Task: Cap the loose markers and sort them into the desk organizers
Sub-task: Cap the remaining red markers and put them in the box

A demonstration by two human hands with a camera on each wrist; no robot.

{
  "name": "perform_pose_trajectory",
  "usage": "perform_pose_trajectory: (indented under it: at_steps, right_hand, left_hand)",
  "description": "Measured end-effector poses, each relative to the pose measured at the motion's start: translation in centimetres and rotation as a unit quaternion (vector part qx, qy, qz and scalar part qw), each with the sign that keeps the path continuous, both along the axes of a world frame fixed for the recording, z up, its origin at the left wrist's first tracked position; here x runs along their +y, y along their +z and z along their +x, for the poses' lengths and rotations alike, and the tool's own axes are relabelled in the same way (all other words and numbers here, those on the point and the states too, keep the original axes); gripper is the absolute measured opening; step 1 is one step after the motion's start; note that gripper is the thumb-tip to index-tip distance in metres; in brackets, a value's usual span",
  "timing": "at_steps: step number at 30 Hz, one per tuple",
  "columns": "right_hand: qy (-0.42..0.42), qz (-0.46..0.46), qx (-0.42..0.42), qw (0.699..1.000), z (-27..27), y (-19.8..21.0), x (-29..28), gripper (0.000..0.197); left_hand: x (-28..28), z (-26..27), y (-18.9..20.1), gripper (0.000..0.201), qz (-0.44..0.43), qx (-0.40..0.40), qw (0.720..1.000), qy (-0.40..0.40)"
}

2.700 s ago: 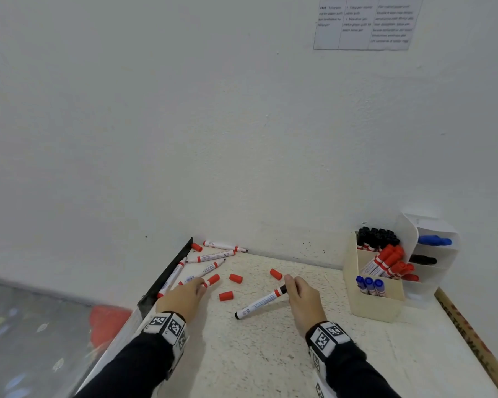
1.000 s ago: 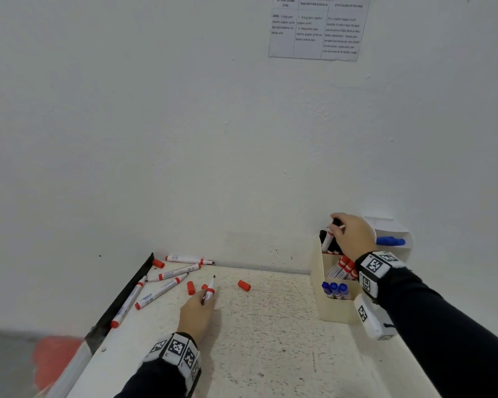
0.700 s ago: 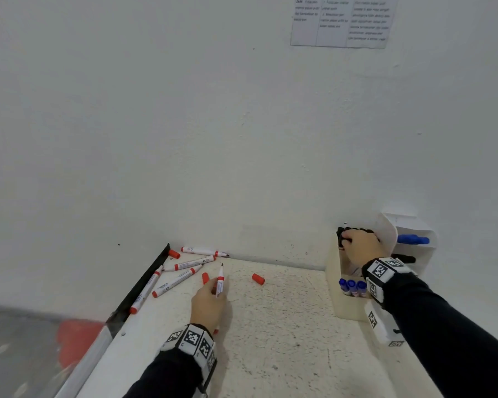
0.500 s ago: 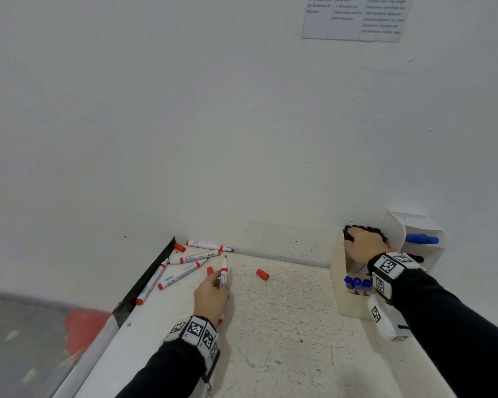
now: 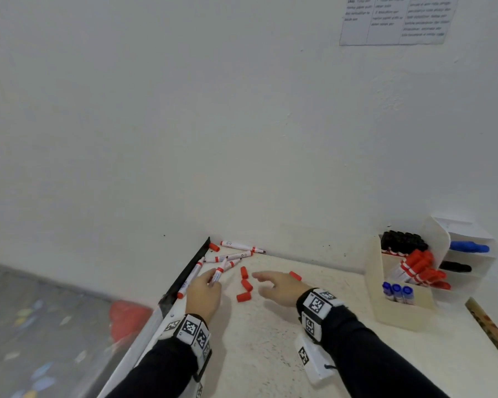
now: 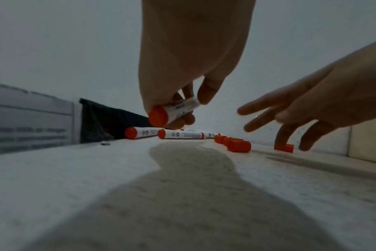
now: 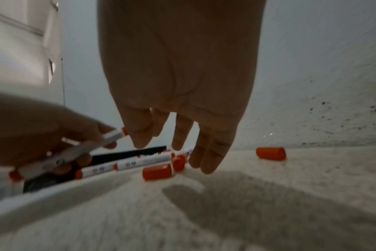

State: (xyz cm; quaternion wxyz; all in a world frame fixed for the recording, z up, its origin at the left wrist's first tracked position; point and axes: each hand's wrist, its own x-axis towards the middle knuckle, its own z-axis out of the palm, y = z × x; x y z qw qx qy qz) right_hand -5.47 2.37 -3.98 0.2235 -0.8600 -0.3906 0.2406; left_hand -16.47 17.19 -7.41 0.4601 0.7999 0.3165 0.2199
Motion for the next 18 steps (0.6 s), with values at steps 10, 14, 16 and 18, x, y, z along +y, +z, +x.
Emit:
perform_pose_trajectory:
  at_steps: [10, 14, 16, 18]
  right_hand:
    - [-0.036, -0.047, -0.114, 0.992, -0.9, -4.4, 1.3, 0.028]
    - [-0.133, 0.088, -0.082, 0.984, 0.2, -3.8, -1.3, 0.027]
    - [-0.146, 0.144, -0.071, 0.976, 0.4, -3.4, -2.5, 0.029]
    - [-0.15, 0.18, -0.05, 0.971, 0.4, -3.4, -3.5, 0.029]
  left_hand:
    - [-0.6, -0.7, -0.7, 0.039, 0.094, 0.099, 0.985, -0.111]
    - [-2.2, 0.2, -1.4, 0.028, 0.099, 0.101, 0.982, -0.127]
    - [-3.1, 0.6, -1.7, 0.026, 0.093, 0.097, 0.982, -0.135]
    - [-3.8, 0.9, -1.8, 0.026, 0.087, 0.087, 0.981, -0.149]
